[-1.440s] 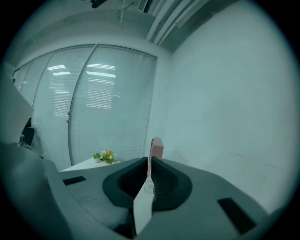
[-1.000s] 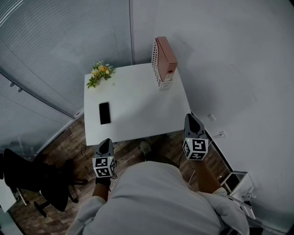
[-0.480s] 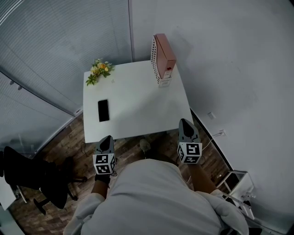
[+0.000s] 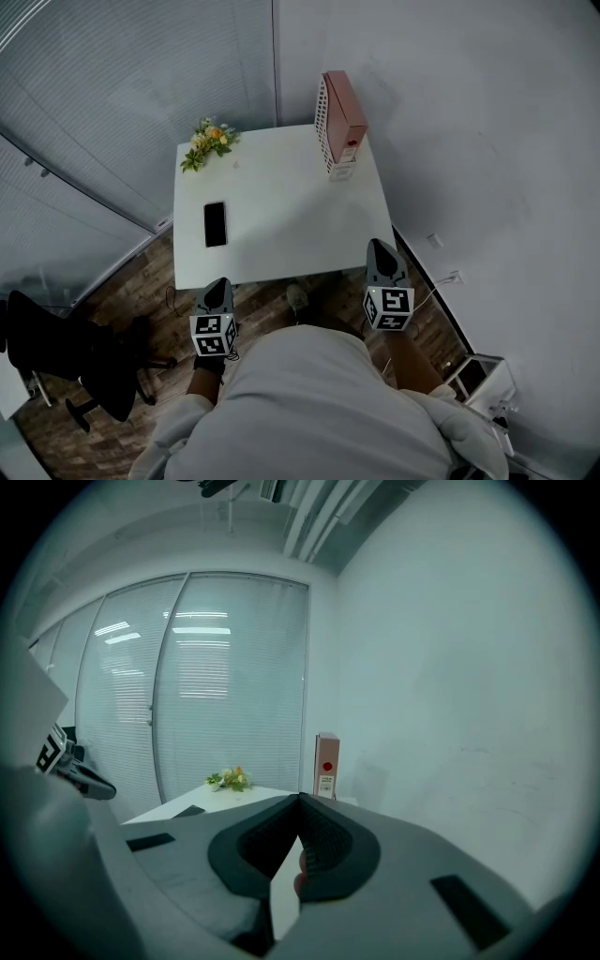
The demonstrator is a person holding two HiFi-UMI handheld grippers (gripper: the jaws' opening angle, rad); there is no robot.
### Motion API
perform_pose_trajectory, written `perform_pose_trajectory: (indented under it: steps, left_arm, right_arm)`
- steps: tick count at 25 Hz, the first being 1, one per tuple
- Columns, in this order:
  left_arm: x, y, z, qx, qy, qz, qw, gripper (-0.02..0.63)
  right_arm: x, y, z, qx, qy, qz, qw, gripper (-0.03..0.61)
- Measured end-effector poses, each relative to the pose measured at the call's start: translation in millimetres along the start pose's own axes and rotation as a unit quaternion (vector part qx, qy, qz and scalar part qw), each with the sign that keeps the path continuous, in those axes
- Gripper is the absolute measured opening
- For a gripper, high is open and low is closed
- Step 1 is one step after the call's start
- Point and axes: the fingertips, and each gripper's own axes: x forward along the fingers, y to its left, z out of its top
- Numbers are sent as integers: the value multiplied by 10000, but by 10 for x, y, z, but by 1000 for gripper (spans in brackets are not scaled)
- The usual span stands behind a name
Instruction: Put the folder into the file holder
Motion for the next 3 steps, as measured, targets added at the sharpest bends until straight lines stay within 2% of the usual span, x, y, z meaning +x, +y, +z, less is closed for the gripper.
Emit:
perform_pose_trajectory:
  steps: [3]
  left_arm:
    - [19,24,0,-13,2,16,10000,8]
  right_arm:
    - [54,13,3,-18,18,37,10000,12]
